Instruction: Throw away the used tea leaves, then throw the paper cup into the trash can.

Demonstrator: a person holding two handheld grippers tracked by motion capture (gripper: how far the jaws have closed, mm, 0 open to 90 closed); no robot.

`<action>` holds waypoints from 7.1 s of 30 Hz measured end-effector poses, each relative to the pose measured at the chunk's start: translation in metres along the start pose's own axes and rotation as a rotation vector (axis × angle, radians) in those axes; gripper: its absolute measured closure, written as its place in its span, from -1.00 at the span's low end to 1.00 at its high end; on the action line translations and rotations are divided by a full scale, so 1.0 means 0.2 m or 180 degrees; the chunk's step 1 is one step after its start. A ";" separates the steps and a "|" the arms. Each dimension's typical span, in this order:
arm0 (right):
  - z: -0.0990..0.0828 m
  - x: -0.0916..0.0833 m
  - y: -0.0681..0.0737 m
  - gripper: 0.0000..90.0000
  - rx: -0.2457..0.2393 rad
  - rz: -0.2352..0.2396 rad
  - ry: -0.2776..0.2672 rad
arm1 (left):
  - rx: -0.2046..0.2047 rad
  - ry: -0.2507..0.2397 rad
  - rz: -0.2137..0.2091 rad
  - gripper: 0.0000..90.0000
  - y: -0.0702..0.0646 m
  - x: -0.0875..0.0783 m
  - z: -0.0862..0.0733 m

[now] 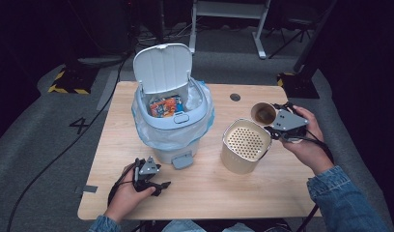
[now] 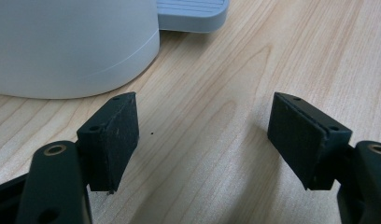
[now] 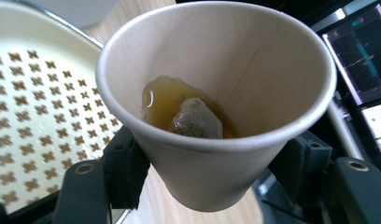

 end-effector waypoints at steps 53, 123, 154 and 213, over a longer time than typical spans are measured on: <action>0.16 0.02 0.07 -0.21 -0.3955 -0.0673 0.1000 | -0.0001 0.0000 0.0000 -0.44 0.00 0.00 0.00; 0.26 -0.01 0.12 -0.19 -0.5364 -0.0793 0.1541 | 0.0003 0.0001 0.0000 -0.44 0.00 0.00 0.00; 0.28 -0.10 -0.01 -0.23 -0.2743 -0.0728 0.0487 | 0.0007 0.0007 -0.0002 -0.44 0.00 0.00 0.00; 0.52 0.12 -0.12 -0.24 0.2430 0.0865 -0.0960 | 0.0010 0.0004 -0.0002 -0.44 0.01 0.00 0.00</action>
Point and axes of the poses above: each handheld gripper's, and its own axes: x roughly forward along the jaws, z roughly out of its top, y roughly to its left, the point moved 9 cm from there along x, roughly forward along the jaws, and after that the axes turned 15 degrees about -y, right-handed, at the moved point
